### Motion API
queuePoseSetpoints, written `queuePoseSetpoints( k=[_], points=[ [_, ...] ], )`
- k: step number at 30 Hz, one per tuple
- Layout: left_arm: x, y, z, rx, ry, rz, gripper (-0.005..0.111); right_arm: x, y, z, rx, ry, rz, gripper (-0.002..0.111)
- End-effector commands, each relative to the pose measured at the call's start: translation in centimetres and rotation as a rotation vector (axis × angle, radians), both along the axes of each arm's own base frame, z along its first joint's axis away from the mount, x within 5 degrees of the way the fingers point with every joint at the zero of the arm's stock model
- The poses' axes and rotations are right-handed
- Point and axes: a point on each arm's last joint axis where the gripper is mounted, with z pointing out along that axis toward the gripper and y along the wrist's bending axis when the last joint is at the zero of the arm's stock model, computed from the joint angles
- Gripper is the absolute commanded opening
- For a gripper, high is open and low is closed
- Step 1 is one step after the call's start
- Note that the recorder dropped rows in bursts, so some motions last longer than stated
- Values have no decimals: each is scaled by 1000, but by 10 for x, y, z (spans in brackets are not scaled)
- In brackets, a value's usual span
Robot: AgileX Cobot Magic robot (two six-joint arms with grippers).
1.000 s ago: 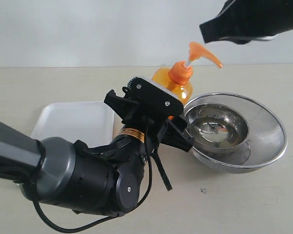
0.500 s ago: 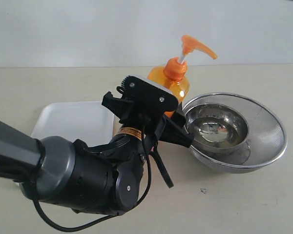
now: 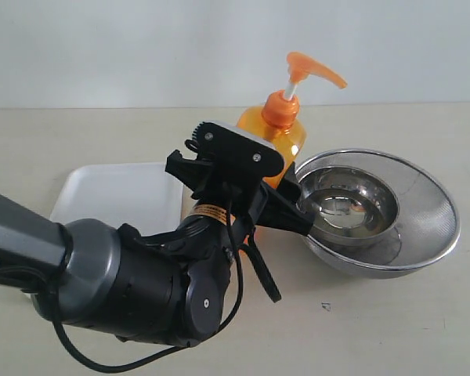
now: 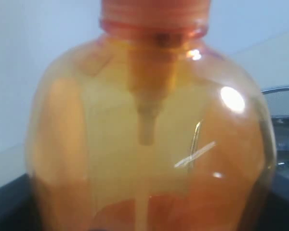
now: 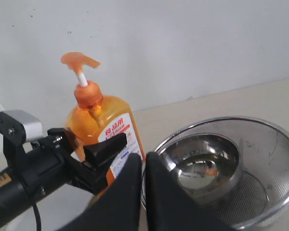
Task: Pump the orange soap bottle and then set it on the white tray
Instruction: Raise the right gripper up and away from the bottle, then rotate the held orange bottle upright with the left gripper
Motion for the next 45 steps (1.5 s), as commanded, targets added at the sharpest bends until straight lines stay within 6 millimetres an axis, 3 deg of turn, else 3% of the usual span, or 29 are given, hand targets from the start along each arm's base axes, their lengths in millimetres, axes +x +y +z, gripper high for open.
queuePoseSetpoints(
  k=[1,22,32,45],
  points=[
    [-4,-3,-7,2,55,-17,5,-1,-1,-5,8,-21,-7,0],
    [-3,-3,-8,-90,90,6,5,-2,-1,-6,-126,-71,0,0],
    [0,11,-9,-204,133,182,5,-2,-1,-6,-138,-73,2,0],
    [-1,11,-10,-282,154,199,5,-2,0,-7,-221,-95,12,0]
  ],
)
